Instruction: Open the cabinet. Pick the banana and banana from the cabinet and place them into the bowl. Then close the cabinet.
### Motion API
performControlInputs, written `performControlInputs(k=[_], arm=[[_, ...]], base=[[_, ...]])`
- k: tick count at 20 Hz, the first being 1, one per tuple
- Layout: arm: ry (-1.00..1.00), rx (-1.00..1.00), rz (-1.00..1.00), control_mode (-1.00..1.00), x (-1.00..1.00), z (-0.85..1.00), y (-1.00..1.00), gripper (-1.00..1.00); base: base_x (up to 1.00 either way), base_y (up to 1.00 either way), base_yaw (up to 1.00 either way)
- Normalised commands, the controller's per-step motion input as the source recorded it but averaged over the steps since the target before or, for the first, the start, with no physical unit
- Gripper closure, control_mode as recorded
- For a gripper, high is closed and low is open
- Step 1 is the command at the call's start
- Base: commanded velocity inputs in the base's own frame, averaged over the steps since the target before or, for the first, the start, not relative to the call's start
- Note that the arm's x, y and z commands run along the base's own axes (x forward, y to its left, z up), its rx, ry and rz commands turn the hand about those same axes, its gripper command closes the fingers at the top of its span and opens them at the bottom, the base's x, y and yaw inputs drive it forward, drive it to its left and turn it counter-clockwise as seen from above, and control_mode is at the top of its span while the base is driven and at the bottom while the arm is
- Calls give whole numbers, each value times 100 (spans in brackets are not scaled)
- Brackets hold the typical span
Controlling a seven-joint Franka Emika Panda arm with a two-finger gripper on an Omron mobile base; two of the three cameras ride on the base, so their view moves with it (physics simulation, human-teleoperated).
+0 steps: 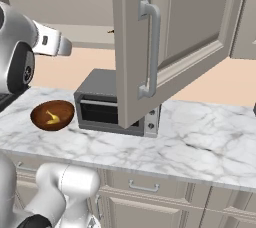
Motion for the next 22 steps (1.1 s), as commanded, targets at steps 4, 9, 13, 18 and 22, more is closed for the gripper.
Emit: performControlInputs(k=[4, 9, 13, 18, 22], arm=[[0, -7, -3, -100, 0, 0, 5, -100], [0, 0, 1, -100, 0, 0, -15, -100], [0, 0, 0, -100, 1, 0, -46, -100], [0, 0, 0, -100, 2, 0, -42, -100], [0, 0, 0, -100, 14, 0, -35, -100]], base=[[0, 0, 0], [0, 0, 0], [0, 0, 0], [0, 0, 0], [0, 0, 0]])
